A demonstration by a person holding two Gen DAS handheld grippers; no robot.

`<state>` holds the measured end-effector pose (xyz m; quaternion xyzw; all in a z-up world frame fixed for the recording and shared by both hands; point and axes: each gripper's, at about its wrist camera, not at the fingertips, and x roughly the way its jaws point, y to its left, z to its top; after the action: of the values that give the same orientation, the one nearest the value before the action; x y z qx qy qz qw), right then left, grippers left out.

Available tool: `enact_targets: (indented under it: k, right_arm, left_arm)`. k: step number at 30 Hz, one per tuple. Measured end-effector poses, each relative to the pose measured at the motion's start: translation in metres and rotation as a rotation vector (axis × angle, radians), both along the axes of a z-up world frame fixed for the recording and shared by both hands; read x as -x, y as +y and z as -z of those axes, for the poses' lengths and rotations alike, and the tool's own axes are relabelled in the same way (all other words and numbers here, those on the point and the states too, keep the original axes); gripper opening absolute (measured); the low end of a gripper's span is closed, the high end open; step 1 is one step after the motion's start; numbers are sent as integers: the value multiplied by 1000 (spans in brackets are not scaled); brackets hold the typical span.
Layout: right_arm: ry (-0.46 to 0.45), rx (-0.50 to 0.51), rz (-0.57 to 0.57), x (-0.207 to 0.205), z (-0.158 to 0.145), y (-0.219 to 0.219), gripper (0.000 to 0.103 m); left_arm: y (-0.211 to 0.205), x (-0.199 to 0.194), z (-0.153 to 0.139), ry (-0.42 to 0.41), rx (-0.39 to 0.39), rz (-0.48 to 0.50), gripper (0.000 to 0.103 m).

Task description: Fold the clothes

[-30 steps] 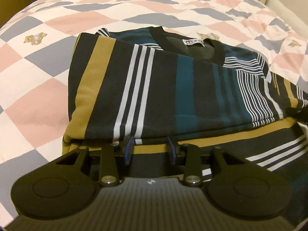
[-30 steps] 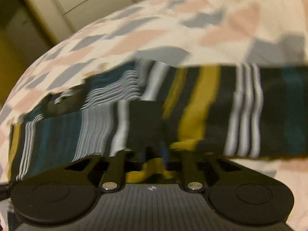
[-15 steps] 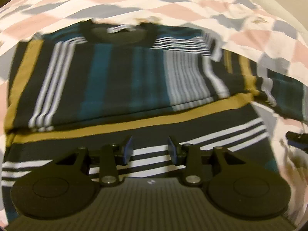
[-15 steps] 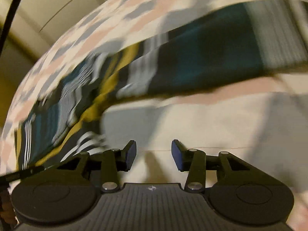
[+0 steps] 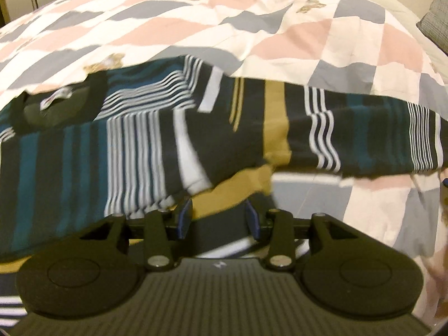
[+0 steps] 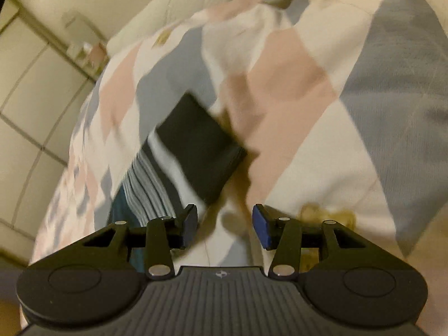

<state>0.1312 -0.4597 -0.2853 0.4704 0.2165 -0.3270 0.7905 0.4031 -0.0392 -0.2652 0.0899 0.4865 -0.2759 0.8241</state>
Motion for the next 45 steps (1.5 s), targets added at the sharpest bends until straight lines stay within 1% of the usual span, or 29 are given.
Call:
enact_targets:
  k: [2, 5, 6, 7, 9, 12, 14, 15, 18, 22, 25, 27, 28, 29, 30, 31, 33, 35, 37, 39, 42, 43, 45]
  right_arm:
    - [-46, -21, 39, 1, 5, -11, 51]
    - [-109, -73, 77, 2, 15, -24, 50]
    - [-134, -91, 85, 2, 18, -28, 43]
    - [-137, -85, 84, -2, 18, -28, 19]
    - [-92, -9, 59, -15, 5, -22, 10]
    - [-30, 179, -32, -34, -27, 4, 8]
    - [-5, 314, -134, -55, -53, 35, 7]
    - [-4, 366, -190, -66, -64, 52, 7]
    - [-47, 454, -383, -107, -92, 115, 6]
    - [-133, 461, -623, -166, -115, 214, 6]
    - [-196, 434, -783, -201, -122, 300, 6]
    - [-212, 396, -896, -219, -120, 358, 6]
    - [-208, 372, -951, -226, -116, 385, 14]
    - [-189, 335, -1015, -232, -109, 410, 19]
    - [-152, 307, -1070, -235, -101, 432, 34]
    - [-114, 298, -1103, -234, -94, 449, 48]
    - [-39, 281, -1155, -231, -79, 476, 48]
    - [28, 257, -1155, -223, -64, 479, 48]
    - [96, 217, -1124, -211, -49, 473, 48]
    - [165, 204, -1087, -192, -37, 461, 48]
    - [269, 205, -1017, -179, -21, 435, 49]
    - [291, 201, -990, -174, -17, 425, 49]
    - [329, 195, -940, -165, -9, 406, 49]
  left_arm:
    - [-5, -2, -1, 1, 3, 2, 39]
    - [-3, -2, -1, 6, -4, 3, 39]
    - [1, -1, -1, 9, -9, 1, 39]
    - [6, -1, -2, 13, -11, -7, 39]
    - [19, 0, -3, 19, -15, -25, 39]
    - [46, 1, -5, 27, -11, -70, 39]
    - [69, 1, -7, 33, -5, -108, 39]
    - [83, 1, -9, 37, 3, -131, 39]
    - [127, 1, -13, 50, 29, -199, 39]
    - [190, 3, -21, 58, 63, -274, 38]
    - [242, 6, -25, 58, 73, -329, 37]
    - [273, 8, -24, 60, 68, -358, 36]
    - [287, 9, -22, 63, 64, -371, 35]
    - [298, 9, -20, 70, 62, -381, 35]
    - [309, 9, -18, 77, 61, -391, 35]
    - [319, 9, -16, 84, 63, -398, 35]
    - [331, 8, -13, 93, 78, -400, 35]
    - [336, 6, -10, 102, 98, -396, 35]
    - [333, 0, -7, 123, 139, -389, 35]
    - [325, -9, -5, 142, 194, -379, 35]
    - [308, -27, -4, 167, 277, -361, 35]
    - [301, -34, -3, 170, 296, -355, 35]
    - [288, -49, 1, 169, 301, -350, 35]
